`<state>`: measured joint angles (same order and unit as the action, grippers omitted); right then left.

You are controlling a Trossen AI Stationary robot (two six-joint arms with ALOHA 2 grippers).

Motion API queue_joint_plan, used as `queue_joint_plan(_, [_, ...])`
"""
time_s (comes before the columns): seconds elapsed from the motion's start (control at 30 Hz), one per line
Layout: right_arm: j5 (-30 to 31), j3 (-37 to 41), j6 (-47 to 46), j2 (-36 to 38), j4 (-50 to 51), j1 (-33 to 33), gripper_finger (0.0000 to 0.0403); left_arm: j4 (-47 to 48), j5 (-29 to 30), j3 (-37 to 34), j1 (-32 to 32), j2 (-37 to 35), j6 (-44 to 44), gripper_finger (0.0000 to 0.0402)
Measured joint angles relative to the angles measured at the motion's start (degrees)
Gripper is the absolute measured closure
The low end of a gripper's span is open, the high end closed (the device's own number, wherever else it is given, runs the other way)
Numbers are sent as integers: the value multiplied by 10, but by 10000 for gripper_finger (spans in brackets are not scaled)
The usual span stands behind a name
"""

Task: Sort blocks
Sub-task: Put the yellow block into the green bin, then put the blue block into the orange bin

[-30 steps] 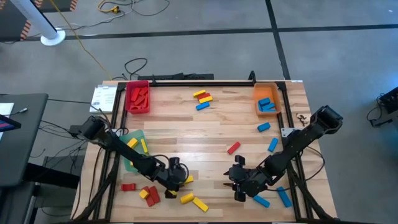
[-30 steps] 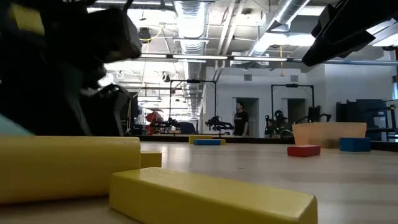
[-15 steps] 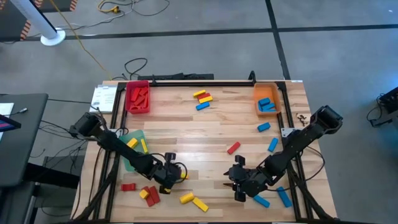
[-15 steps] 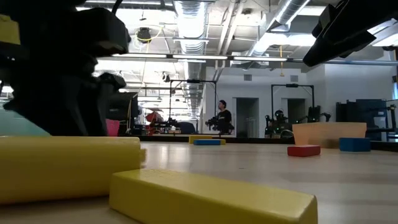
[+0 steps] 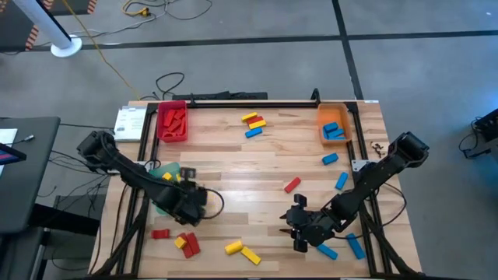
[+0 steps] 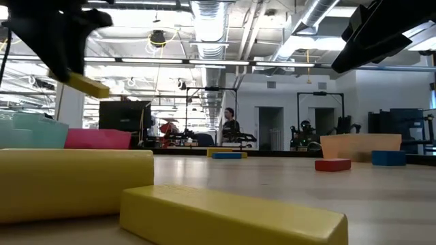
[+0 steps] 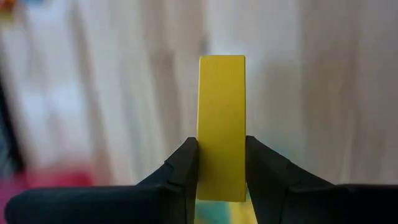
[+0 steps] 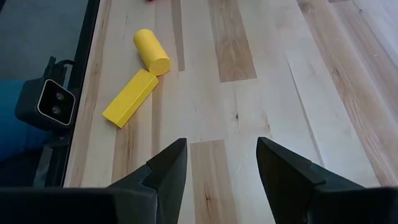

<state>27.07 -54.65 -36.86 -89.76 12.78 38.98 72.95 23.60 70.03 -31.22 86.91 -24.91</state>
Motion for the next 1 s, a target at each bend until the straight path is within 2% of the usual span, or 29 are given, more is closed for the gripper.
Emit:
queue_joint_plan(0.17, [0,0,8,0,0,0,194,171,-43,11,-4,-8,-77,304])
queue_joint_plan(0.33, [0,0,14,0,0,0,194,161,-117,-19,-12,-30,-75,300])
queue_joint_plan(0.67, [0,0,20,0,0,0,194,151,-202,-132,-12,-34,-104,293])
queue_joint_plan(1.0, [0,0,20,0,0,0,194,127,-206,-145,-17,-35,-114,212])
